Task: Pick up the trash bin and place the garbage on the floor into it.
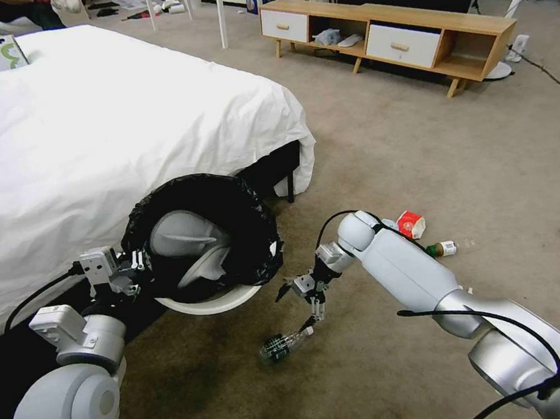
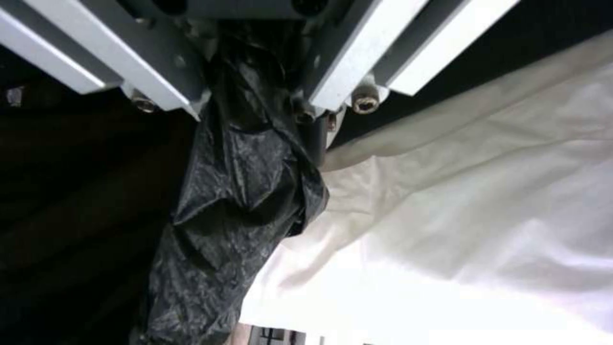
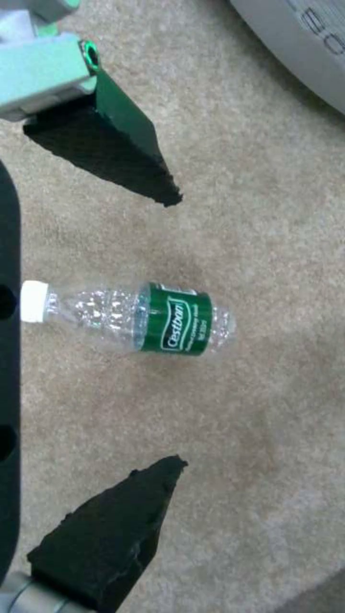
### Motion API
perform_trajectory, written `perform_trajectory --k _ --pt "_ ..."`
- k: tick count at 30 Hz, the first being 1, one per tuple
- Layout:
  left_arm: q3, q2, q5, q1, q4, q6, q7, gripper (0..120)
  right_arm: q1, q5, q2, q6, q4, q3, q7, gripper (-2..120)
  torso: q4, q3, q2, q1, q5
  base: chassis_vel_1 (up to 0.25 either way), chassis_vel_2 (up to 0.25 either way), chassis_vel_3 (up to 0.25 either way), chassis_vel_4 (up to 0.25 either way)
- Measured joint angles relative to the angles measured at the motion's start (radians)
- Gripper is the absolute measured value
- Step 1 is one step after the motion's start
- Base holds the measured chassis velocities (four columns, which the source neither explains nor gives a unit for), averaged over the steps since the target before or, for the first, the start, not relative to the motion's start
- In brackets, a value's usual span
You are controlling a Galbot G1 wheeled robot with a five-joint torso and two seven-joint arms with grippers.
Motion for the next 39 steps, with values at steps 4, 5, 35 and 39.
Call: perform_trajectory --k 4,5,35,39 --pt "0.001 0.0 0.003 0.0 0.002 0.0 0.0 2 -0.004 -0.015 0.0 0.001 -0.004 0.004 -0.011 100 0.0001 0.0 0.0 0.0 0.0 0.0 0.0 0.0 0.0" --pt "0.002 -0.001 0.005 0.001 0.003 -0.001 0.0 2 -0.008 -0.025 0.0 0.006 -0.012 0.005 -0.014 100 0.0001 0.0 0.0 0.0 0.0 0.0 0.0 0.0 0.0" --pt "-0.001 -0.017 0.022 0.028 0.0 -0.025 -0.001 2 -0.072 -0.087 0.006 0.03 -0.108 0.014 0.008 100 0.0002 0.0 0.0 0.0 0.0 0.0 0.0 0.0 0.0" --pt "-0.003 -0.017 0.022 0.033 -0.004 -0.029 -0.001 2 -0.072 -0.088 0.009 0.033 -0.114 0.016 0.009 100 0.0002 0.0 0.0 0.0 0.0001 0.0 0.0 0.0 0.0"
